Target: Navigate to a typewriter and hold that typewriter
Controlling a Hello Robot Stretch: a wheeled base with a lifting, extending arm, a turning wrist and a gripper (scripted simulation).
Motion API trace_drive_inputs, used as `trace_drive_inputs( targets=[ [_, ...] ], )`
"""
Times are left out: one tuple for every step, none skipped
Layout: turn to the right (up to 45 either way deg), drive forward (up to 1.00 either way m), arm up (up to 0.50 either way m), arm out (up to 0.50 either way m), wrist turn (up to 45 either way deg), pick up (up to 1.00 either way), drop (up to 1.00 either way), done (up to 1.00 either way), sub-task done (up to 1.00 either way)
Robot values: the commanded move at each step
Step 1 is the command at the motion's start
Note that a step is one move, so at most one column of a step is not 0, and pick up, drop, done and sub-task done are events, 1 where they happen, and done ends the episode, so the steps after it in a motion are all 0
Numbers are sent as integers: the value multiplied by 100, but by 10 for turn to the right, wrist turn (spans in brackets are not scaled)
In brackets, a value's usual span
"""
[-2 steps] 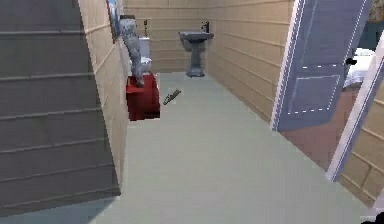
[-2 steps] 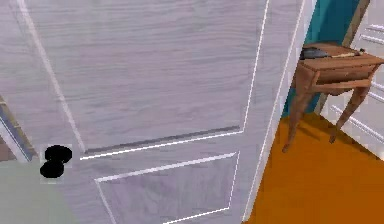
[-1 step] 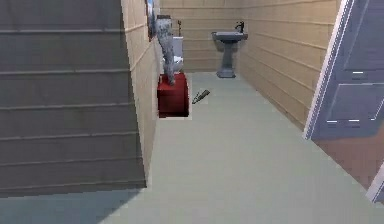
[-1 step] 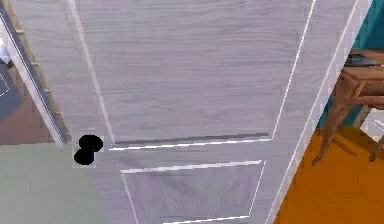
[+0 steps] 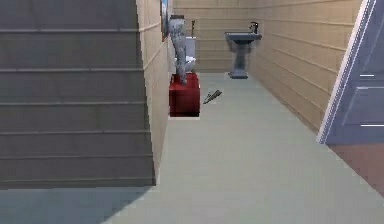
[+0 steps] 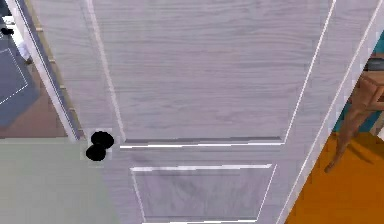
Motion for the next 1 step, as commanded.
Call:
trace_drive_inputs(
  targets=[
    [0,50,0,0,0,0,0,0,0]
  ],
)
